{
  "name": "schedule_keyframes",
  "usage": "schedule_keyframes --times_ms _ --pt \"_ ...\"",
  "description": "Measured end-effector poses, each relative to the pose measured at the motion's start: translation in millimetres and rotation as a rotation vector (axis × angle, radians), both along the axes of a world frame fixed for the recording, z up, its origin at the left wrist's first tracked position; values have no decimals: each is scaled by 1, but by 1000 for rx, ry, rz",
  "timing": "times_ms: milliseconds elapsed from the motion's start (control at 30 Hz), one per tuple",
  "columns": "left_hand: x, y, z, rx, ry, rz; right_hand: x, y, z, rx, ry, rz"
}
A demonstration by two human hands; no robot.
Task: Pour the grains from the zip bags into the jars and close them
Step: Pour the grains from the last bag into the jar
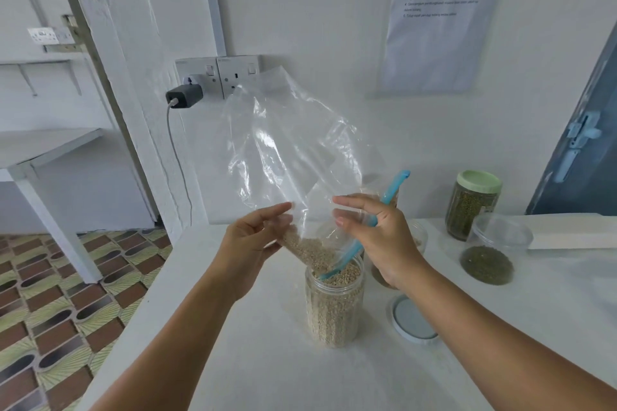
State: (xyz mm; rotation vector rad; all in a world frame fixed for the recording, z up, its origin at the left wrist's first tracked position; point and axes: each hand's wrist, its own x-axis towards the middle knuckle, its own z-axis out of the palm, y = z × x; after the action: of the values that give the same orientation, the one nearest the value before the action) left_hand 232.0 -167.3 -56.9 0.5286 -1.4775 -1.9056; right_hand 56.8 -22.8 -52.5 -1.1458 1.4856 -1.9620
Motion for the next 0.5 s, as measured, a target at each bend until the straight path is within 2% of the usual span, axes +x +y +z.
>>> schedule_keyframes --times_ms 200,500 --pt "-3 4 4 -47 31 56 -2 0 -3 -22 66 -34" --pt "-4 10 9 -140 22 93 -4 4 -4 -41 -6 -49"
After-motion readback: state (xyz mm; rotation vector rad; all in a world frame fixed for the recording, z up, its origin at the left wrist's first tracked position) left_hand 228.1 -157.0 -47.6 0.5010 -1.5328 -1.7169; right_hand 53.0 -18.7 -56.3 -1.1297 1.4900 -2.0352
